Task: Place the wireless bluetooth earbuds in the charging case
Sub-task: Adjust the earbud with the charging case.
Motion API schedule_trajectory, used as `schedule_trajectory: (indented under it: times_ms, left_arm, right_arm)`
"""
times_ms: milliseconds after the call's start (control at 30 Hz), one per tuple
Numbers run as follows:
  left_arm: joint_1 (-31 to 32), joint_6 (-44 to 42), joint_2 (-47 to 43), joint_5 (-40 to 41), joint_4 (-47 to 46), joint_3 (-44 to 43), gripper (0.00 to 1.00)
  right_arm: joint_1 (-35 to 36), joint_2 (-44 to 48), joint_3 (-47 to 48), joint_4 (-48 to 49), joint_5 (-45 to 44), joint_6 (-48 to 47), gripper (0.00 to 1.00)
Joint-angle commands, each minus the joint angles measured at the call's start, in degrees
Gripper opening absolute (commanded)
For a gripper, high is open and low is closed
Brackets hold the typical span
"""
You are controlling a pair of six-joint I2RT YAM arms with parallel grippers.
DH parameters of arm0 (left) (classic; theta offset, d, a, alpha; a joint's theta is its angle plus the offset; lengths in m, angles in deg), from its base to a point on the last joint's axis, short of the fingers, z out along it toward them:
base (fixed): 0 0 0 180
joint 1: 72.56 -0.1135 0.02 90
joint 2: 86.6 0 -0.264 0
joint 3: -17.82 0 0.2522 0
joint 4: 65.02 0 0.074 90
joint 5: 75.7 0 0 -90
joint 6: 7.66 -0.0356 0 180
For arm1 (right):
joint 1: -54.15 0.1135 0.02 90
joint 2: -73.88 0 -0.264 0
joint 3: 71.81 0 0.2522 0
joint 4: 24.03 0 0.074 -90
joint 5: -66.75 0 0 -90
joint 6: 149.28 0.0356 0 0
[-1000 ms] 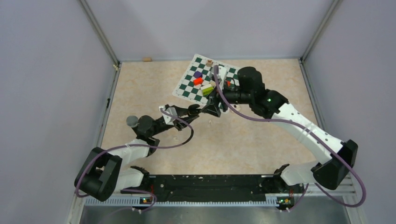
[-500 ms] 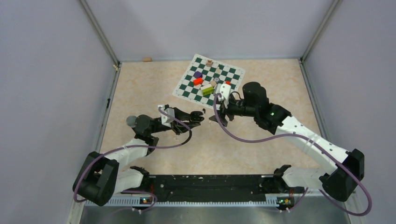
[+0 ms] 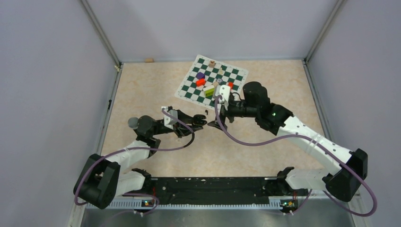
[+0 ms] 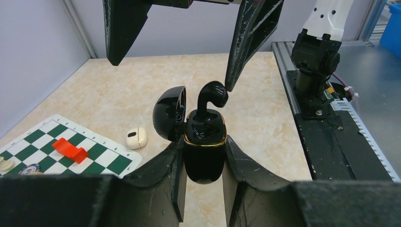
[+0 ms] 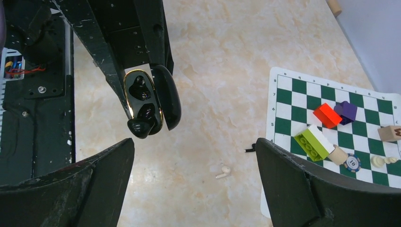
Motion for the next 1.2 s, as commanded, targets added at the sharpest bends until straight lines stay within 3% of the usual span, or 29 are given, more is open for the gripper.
schedule_trajectory:
  times_ms: [0, 1167]
  left_arm:
    - [-0.24, 0.18, -0.61, -0.87, -1.27, -2.25, 0.01]
    - [-0.28, -0.77, 0.27, -1.25, -0.69, -2.42, 0.01]
  right_arm:
    - [0.87, -0.34, 3.10, 1.03, 1.69, 0.13, 0.98]
    - [3.02, -4.81, 6.57, 2.94, 0.24, 5.35, 0.99]
